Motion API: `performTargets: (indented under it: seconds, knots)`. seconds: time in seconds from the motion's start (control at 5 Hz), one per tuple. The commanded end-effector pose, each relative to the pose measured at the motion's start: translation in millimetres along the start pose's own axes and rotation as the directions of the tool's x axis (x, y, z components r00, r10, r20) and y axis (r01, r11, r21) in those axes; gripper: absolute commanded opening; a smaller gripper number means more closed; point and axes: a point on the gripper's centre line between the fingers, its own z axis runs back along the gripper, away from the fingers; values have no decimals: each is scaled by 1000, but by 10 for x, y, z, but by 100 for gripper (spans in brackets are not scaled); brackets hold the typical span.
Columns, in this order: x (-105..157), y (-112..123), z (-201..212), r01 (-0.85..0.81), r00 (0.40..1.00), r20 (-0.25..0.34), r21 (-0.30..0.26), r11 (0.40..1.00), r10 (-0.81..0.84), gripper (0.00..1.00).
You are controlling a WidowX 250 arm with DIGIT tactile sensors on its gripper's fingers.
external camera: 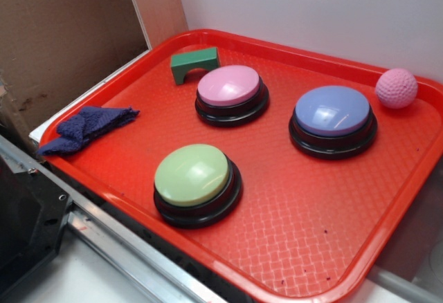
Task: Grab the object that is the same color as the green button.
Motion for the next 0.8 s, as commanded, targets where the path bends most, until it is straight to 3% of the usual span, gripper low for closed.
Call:
performTargets:
  seconds: [0.0,0.2,0.6]
  knots:
    - [0,0,0,0,1000,0,0,1000,0,100]
    - [168,30,-143,54,998,34,27,998,-55,100]
    - [656,239,-578,275,958,90,-37,961,-271,100]
